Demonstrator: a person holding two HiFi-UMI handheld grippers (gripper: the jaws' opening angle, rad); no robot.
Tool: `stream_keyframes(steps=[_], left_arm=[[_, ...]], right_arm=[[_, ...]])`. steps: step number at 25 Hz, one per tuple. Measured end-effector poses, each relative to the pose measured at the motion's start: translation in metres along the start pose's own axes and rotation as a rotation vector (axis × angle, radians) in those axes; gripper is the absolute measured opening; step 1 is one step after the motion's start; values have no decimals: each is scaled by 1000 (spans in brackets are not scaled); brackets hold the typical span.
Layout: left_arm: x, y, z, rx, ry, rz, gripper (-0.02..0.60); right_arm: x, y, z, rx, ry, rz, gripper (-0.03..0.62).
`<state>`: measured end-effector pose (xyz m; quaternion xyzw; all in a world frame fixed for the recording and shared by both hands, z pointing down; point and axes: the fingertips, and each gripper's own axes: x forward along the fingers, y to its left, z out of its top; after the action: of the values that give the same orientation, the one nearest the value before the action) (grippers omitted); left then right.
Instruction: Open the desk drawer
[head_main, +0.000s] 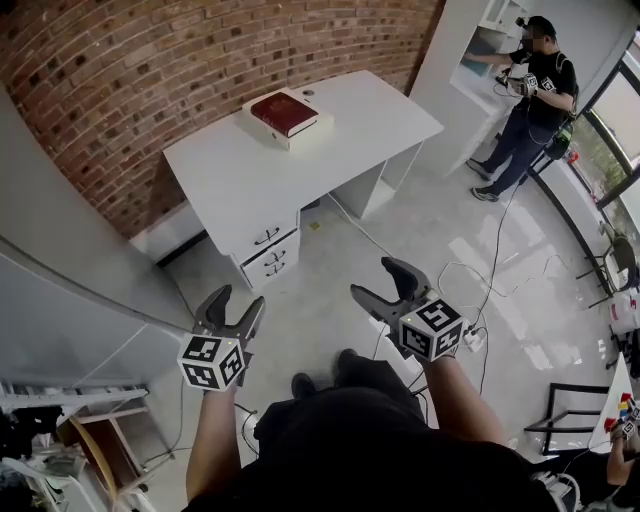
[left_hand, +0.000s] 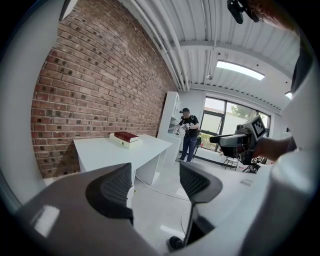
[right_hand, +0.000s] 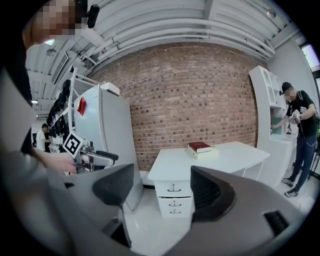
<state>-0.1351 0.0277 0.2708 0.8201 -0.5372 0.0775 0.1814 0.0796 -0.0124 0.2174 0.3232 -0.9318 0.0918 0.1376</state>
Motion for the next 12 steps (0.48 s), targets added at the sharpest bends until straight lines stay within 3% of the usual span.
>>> stream_keyframes(steps=[6,12], left_arm=[[18,2,-3,-13,28,43,288],[71,3,12,-51,55,108,288]], right_arm=[[32,-23,0,-4,9,90,321],[60,-81,11,-13,5,176,319]])
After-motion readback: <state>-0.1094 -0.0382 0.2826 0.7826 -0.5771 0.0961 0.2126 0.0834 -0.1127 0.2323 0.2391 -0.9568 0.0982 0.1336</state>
